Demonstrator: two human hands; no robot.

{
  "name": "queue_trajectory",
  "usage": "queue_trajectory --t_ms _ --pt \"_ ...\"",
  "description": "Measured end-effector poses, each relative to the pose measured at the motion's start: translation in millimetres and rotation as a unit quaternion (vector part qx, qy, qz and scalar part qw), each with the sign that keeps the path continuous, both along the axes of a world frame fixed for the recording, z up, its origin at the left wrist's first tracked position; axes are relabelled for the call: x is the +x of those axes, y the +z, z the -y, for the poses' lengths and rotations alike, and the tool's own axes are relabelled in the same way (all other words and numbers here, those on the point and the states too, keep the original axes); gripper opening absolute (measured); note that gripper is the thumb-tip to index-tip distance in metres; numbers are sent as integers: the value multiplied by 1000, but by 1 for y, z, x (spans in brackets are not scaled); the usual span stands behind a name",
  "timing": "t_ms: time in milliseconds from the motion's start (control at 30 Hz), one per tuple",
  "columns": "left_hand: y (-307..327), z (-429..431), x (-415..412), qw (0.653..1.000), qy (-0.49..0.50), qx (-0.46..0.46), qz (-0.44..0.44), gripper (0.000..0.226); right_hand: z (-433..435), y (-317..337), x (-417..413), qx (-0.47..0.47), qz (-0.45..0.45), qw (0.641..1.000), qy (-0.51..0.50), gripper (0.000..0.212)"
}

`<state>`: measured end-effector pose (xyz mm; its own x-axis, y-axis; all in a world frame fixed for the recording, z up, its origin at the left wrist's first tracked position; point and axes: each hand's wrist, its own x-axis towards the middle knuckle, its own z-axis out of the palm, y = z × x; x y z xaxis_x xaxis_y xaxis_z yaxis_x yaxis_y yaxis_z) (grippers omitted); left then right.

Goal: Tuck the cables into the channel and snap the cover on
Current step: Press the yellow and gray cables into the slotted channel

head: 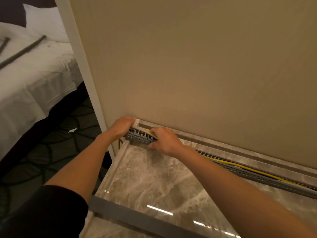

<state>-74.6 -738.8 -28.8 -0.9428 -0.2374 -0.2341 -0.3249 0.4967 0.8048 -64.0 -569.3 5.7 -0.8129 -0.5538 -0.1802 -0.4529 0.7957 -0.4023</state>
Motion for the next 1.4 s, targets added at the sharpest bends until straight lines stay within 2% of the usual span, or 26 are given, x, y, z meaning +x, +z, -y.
queue_trajectory --t_ms 133,300,433,600,733,833,867,933,1000,1033,1133,1200,1233,1333,1400 --pt "-5 0 3 995 -1 -89 -42 37 0 5 -2 13 -10 1000 20 34" --pt "-1 -6 7 968 77 -202 -129 41 -2 2 -4 12 -32 999 28 32" --pt "-6 -4 12 970 87 -180 -139 42 -3 -4 -5 28 -54 997 52 32" --pt "-19 3 22 980 74 -115 -144 29 -4 -12 -2 87 -80 990 77 41" --pt "-24 3 21 988 85 -59 -111 21 -7 -18 2 124 -99 984 82 54" --pt "-19 4 19 997 27 -65 -15 34 -10 -24 5 131 -121 981 83 57" --pt "-16 6 19 997 9 -76 23 43 -10 -27 6 126 -126 981 79 57" --pt "-11 9 19 984 -1 -158 86 56 -13 -30 9 108 -139 982 70 57" --pt "-6 7 20 963 34 -240 119 64 -19 -32 12 73 -182 978 74 56" --pt "-3 5 20 961 64 -239 126 64 -23 -32 15 49 -216 971 85 59" --pt "-2 -3 22 972 192 -112 82 48 -30 -39 20 9 -278 957 77 57" --pt "-1 -7 21 950 307 44 41 27 -29 -38 22 -10 -268 961 74 49" --pt "-1 -9 21 932 346 105 25 25 -29 -37 21 -24 -241 968 70 46" --pt "0 -11 17 902 393 177 4 36 -29 -36 18 -94 -142 984 52 37" --pt "0 -10 13 887 417 199 2 50 -30 -32 17 -116 -133 983 42 35"
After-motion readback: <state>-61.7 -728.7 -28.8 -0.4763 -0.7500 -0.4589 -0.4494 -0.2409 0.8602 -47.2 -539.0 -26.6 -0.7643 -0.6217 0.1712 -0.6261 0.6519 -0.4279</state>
